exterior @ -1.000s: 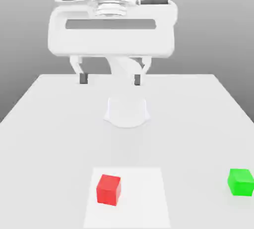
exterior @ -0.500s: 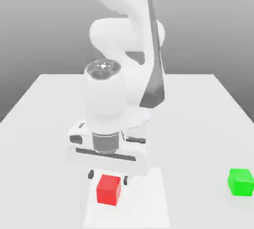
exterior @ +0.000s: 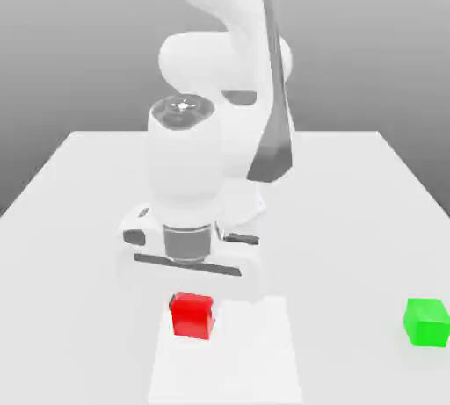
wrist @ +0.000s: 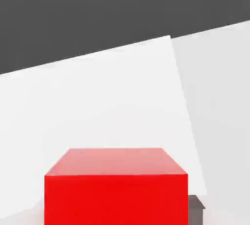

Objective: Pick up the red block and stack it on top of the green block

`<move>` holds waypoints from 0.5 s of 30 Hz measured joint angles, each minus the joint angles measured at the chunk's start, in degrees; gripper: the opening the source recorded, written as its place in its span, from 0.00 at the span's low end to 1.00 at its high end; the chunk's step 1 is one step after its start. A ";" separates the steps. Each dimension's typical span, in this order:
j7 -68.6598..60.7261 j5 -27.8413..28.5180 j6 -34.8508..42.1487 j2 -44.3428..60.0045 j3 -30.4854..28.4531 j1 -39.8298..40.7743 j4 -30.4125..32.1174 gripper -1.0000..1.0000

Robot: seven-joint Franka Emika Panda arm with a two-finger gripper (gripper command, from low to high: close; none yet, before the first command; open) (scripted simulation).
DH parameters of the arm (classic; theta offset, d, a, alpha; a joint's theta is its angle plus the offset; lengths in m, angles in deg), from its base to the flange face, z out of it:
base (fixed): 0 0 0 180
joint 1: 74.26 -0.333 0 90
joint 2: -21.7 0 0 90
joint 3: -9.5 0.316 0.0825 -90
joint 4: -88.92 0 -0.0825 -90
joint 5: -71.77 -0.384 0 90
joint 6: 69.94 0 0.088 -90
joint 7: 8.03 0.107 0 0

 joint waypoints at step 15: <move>-4.94 11.25 0.22 12.32 13.61 -23.00 -11.55 1.00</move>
